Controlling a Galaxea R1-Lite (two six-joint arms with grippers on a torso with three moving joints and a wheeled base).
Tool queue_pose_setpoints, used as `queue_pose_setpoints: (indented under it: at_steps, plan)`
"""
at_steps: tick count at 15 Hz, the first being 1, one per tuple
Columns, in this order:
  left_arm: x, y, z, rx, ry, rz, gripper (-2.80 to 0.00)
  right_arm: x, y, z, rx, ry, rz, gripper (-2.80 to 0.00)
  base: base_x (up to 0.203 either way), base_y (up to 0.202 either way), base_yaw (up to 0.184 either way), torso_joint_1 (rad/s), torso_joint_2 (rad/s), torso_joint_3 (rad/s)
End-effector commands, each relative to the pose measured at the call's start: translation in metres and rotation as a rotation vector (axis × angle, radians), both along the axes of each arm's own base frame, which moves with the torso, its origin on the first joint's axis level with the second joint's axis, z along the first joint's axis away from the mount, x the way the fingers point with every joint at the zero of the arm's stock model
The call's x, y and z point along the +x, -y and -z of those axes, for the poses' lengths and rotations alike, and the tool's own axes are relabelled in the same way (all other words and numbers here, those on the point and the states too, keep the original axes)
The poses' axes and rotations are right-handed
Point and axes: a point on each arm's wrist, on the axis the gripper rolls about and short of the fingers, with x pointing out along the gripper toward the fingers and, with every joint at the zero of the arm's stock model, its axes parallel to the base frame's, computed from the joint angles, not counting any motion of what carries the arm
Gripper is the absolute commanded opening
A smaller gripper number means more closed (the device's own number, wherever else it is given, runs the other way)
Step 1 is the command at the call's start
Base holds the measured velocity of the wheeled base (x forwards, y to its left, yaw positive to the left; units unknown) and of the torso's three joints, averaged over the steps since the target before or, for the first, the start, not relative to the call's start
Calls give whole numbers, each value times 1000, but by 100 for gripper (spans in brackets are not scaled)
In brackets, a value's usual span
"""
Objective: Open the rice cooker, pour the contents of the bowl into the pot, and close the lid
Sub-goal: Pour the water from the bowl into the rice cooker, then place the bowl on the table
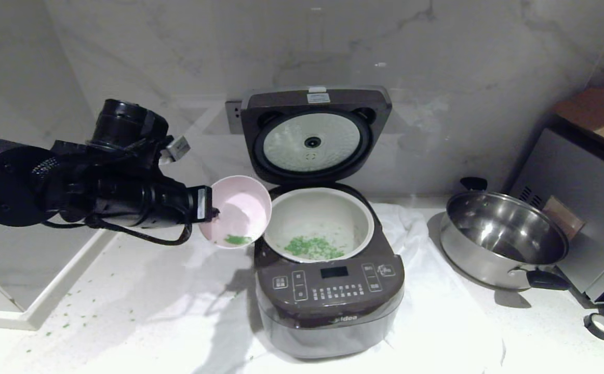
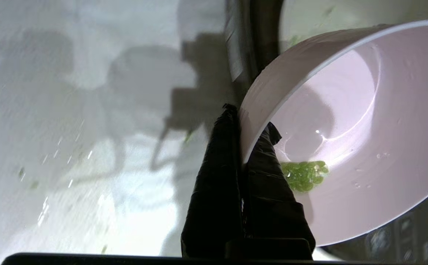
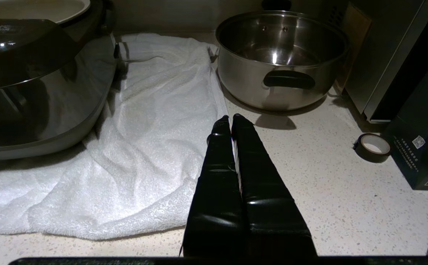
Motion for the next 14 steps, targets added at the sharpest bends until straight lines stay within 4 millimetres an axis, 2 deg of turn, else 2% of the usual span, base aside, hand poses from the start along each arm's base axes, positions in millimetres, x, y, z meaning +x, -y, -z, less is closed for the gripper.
queue_pose_setpoints:
  at_steps: [1,6,9,12,14]
  plan:
    - [-12,-19,-5,17,-53,-51,-280,0,0,0,-1,0,0,-280,0,0,0,0,0,0]
    - [-24,-61,14,107,-310,-152,-280,0,0,0,-1,0,0,-280,0,0,0,0,0,0]
    - [-30,-77,26,119,-398,-185,-280,0,0,0,-1,0,0,-280,0,0,0,0,0,0]
    - [-32,-90,40,128,-461,-219,-280,0,0,0,-1,0,0,-280,0,0,0,0,0,0]
    - [-26,-105,52,102,-518,-264,-280,0,0,0,-1,0,0,-280,0,0,0,0,0,0]
